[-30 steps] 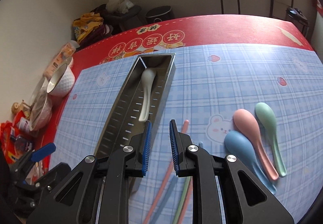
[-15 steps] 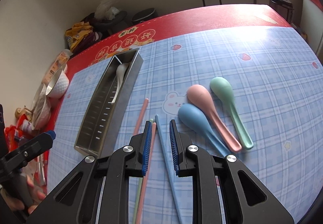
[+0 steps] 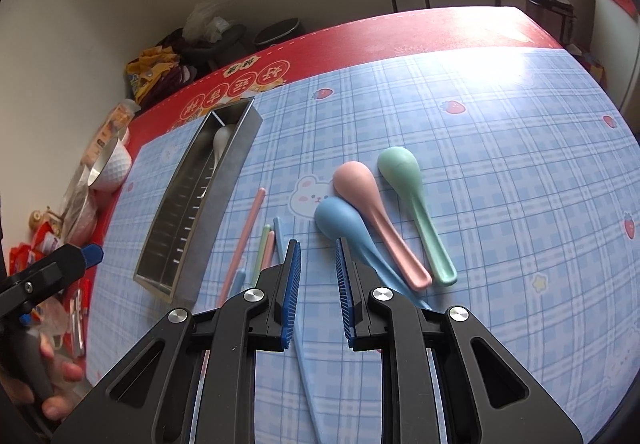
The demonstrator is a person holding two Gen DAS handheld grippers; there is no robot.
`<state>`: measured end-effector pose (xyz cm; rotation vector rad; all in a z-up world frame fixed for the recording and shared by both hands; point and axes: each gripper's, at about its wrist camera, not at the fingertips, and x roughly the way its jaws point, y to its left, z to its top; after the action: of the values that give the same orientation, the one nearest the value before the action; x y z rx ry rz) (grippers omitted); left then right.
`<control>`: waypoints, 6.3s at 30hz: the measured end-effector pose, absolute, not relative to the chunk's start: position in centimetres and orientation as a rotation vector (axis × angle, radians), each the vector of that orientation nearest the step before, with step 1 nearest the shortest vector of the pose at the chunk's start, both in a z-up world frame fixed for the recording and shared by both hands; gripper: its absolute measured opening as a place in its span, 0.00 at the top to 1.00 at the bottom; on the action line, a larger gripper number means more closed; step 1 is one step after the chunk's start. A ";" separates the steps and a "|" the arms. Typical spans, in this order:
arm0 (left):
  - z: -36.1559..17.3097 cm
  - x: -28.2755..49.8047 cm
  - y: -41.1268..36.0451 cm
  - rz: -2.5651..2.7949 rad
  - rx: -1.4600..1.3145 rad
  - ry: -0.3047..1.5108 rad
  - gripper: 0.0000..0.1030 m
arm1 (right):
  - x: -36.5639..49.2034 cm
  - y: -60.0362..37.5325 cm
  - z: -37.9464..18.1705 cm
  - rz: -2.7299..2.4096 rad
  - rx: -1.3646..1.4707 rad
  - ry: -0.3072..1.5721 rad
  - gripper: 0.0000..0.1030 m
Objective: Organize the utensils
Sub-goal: 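Move the left gripper over a blue chopstick, then close the left gripper on the blue chopstick, then close the right gripper on another blue chopstick while the left gripper holds its blue chopstick, then carry the blue chopstick into the steel tray with the left gripper while the right holds its chopstick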
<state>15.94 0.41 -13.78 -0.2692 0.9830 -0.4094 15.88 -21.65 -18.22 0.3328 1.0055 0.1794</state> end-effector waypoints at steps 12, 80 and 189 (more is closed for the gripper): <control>-12.0 14.8 -0.6 -0.445 -0.245 0.901 0.09 | 15.6 -21.8 -18.0 0.182 0.335 1.006 0.82; -25.7 12.0 -3.0 -0.354 0.034 1.172 0.92 | 13.9 -22.3 -23.9 0.148 0.283 1.136 0.82; -17.5 24.1 3.3 -0.380 -0.083 1.012 0.94 | 13.0 -17.9 -26.1 0.268 0.209 1.135 0.94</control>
<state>24.11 3.34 -17.48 -0.0828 1.0118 -0.3802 13.00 -17.91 -26.10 0.2094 1.1352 0.2678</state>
